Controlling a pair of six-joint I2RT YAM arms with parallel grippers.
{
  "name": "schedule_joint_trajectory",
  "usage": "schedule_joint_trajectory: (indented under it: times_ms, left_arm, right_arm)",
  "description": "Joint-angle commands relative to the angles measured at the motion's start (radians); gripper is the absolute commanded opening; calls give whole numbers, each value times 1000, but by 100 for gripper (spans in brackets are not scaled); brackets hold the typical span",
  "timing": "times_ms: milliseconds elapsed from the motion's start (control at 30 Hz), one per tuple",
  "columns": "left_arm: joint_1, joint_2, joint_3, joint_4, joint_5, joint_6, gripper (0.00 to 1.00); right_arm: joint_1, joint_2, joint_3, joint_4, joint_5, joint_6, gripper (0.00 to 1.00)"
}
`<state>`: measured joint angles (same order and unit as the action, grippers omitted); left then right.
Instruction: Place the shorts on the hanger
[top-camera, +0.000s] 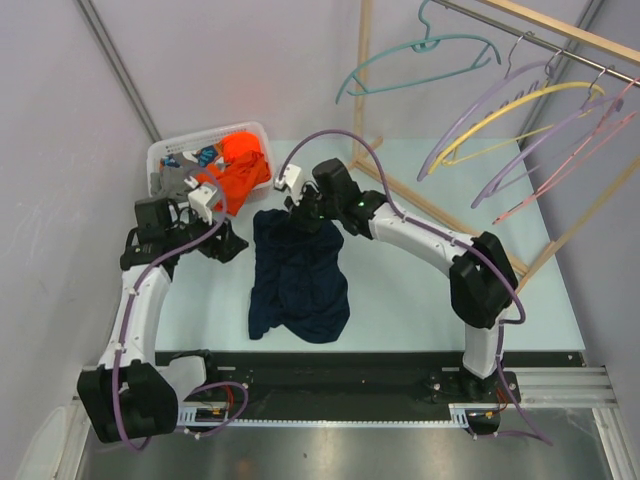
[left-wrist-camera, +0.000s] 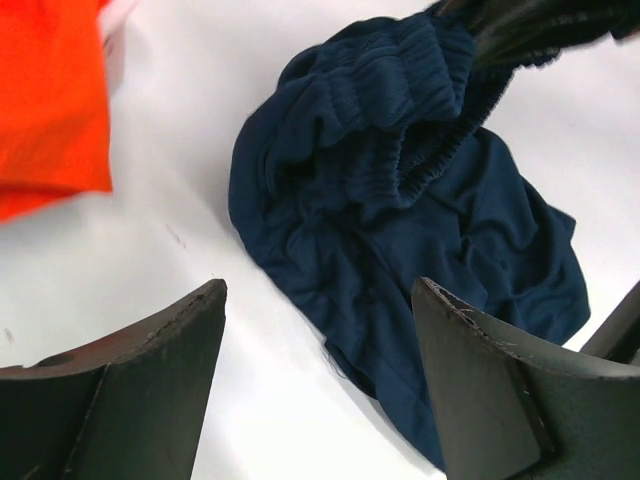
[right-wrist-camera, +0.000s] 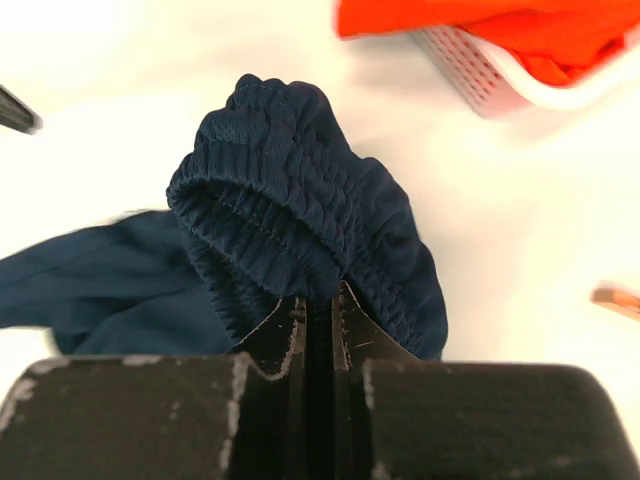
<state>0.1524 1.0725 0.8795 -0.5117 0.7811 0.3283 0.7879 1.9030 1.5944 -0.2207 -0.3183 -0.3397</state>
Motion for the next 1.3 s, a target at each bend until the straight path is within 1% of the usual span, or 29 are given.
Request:
schedule_joint_trajectory:
  times_ms: [0,133,167,233,267,367,433,567,600,633,667,733,800,900,1000,1100,1233,1267]
  left_arm:
    - [-34,-80,50,-24,142,242,80]
    - [-86,-128,78,-74,153,357,79]
    - [-117,-131,84,-91,155,398,78]
    - [-143,-135,95,-135,153,419,77]
    - [-193,-137,92,-143,156,420,76]
    - [-255,-158,58,-108,135,381,75]
    - [-272,-166,32,-64,124,364,74]
    - [-320,-151,30,-48,87,358,72]
    - [-323,-143,32,-16,81,345,70]
    - [-324,-137,35,-1,75,330,63]
    - [-323,-131,38,10,75,302,61]
    - [-324,-106,50,27,87,278,56]
    - [-330,-92,53,29,104,255,56]
    - [-344,-83,42,38,104,247,57]
    - [-352,-82,27,33,96,264,62]
    - [-352,-82,12,33,98,268,63]
    - [-361,-77,35,-27,141,284,76]
    - [-366,-77,36,-34,144,290,77]
  right_arm:
    - [-21,-74,27,-81,-200,57,0]
    - [-19,-127,-39,-97,-274,13,0]
    - [-21,-145,-50,-97,-284,-5,0]
    - [-16,-157,-60,-111,-304,-24,0]
    - [-15,-162,-62,-117,-312,-34,0]
    - [-12,-167,-59,-131,-332,-39,0]
    - [-7,-176,-57,-135,-344,-45,0]
    - [0,-183,-39,-169,-364,-59,0]
    - [4,-189,-37,-186,-373,-79,0]
    - [8,-193,-34,-198,-378,-94,0]
    - [20,-194,-34,-209,-383,-113,0]
    - [30,-199,-36,-236,-389,-145,0]
    - [31,-205,-33,-243,-398,-148,0]
    - [27,-200,-17,-250,-406,-153,0]
    - [13,-196,-4,-259,-432,-153,0]
    - [5,-196,10,-276,-458,-162,0]
    - [7,-188,16,-287,-455,-171,0]
    - [8,-186,16,-287,-453,-174,0]
